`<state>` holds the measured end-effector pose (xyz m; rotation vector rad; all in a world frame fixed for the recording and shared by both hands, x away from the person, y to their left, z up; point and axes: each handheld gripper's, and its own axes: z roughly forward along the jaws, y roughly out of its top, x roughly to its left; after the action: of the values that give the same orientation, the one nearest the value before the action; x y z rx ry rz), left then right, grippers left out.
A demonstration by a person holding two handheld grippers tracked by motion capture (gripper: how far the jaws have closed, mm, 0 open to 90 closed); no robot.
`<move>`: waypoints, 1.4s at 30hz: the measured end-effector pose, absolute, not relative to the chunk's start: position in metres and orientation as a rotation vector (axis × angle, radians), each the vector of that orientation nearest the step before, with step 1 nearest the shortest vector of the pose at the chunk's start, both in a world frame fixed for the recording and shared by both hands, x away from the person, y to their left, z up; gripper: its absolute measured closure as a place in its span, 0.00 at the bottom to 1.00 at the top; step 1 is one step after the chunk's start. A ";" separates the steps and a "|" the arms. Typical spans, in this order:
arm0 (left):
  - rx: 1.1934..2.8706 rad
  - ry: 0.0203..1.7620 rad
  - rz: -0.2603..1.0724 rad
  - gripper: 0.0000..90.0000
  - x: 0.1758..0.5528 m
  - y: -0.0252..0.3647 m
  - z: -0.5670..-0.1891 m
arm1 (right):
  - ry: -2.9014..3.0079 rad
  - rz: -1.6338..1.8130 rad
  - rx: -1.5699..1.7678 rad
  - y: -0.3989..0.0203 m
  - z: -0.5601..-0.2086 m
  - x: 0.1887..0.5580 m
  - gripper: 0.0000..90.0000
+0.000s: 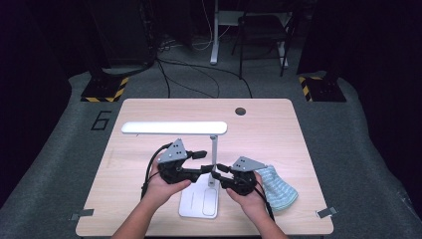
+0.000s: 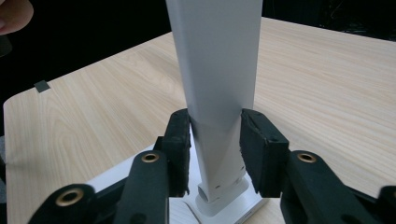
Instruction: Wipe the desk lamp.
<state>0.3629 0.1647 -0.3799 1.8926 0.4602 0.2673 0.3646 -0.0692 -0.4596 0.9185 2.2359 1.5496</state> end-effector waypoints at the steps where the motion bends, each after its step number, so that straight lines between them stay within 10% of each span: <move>1: 1.892 0.460 0.273 0.53 0.363 0.165 -0.380 | 2.239 1.547 0.909 -0.068 -0.459 0.365 0.70; 42: 1.863 0.549 0.291 0.49 0.342 0.209 -0.434 | 2.009 1.124 1.308 -0.214 -0.508 0.339 0.47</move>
<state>0.3423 0.2093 -0.4338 1.8628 0.5487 0.2914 0.3385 -0.2137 -0.5081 1.3081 2.0088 1.1240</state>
